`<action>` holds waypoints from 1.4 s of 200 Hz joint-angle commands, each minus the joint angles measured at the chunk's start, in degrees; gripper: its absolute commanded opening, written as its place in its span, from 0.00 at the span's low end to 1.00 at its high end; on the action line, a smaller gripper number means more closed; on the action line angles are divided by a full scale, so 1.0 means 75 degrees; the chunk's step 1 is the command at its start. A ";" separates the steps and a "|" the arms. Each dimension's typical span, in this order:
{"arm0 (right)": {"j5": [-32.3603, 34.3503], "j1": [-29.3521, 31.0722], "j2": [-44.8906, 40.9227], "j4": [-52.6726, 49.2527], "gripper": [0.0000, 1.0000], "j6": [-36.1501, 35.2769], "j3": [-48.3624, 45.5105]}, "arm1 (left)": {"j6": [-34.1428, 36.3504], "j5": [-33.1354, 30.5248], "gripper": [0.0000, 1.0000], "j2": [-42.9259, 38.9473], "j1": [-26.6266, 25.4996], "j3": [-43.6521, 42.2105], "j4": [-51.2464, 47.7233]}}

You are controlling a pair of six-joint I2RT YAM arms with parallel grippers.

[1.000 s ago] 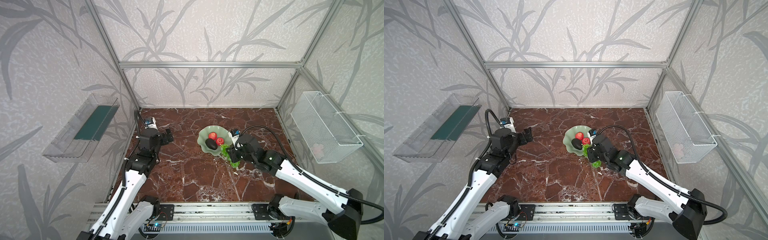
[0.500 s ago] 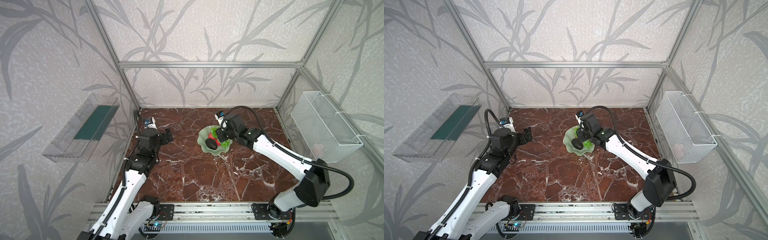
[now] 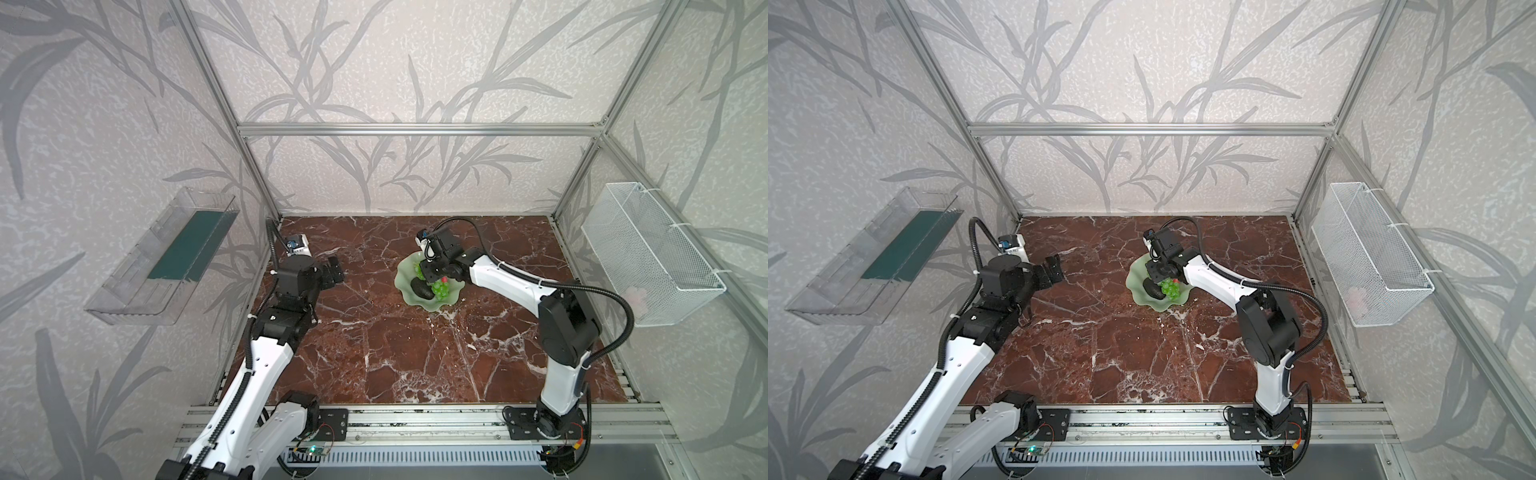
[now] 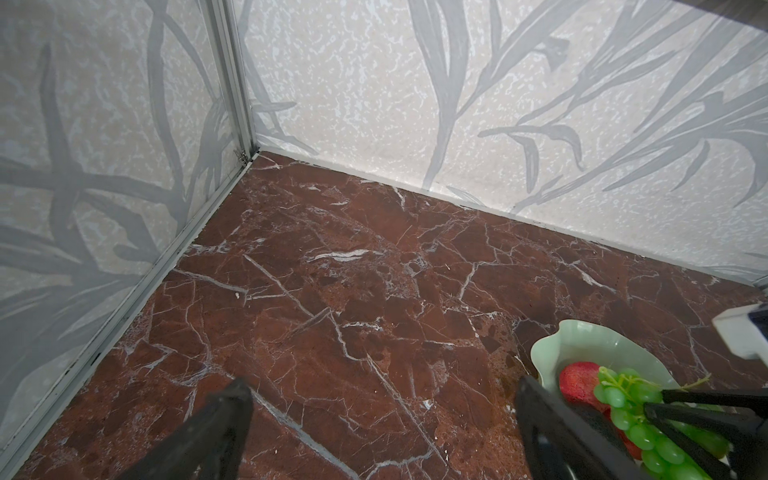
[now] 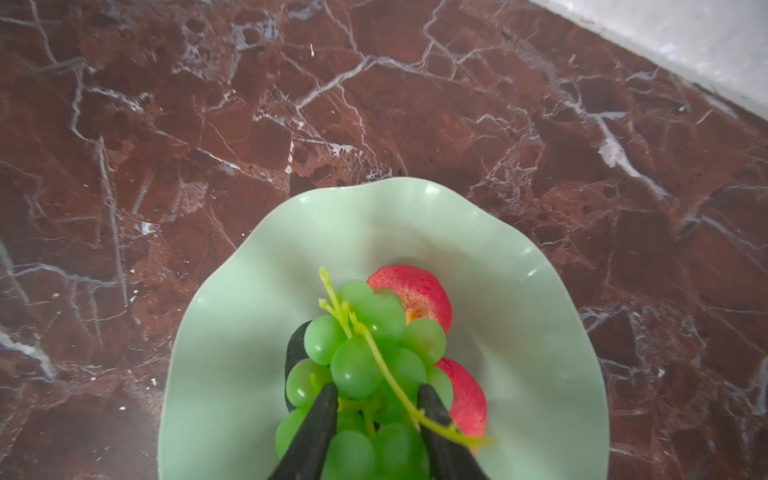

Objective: Place and organize the fake fruits in the fruit bowl

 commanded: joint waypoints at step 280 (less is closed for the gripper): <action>0.1350 -0.3560 -0.5304 0.7835 0.99 -0.0334 -0.8704 | 0.2323 -0.1948 0.99 0.2040 0.0113 -0.3058 0.6023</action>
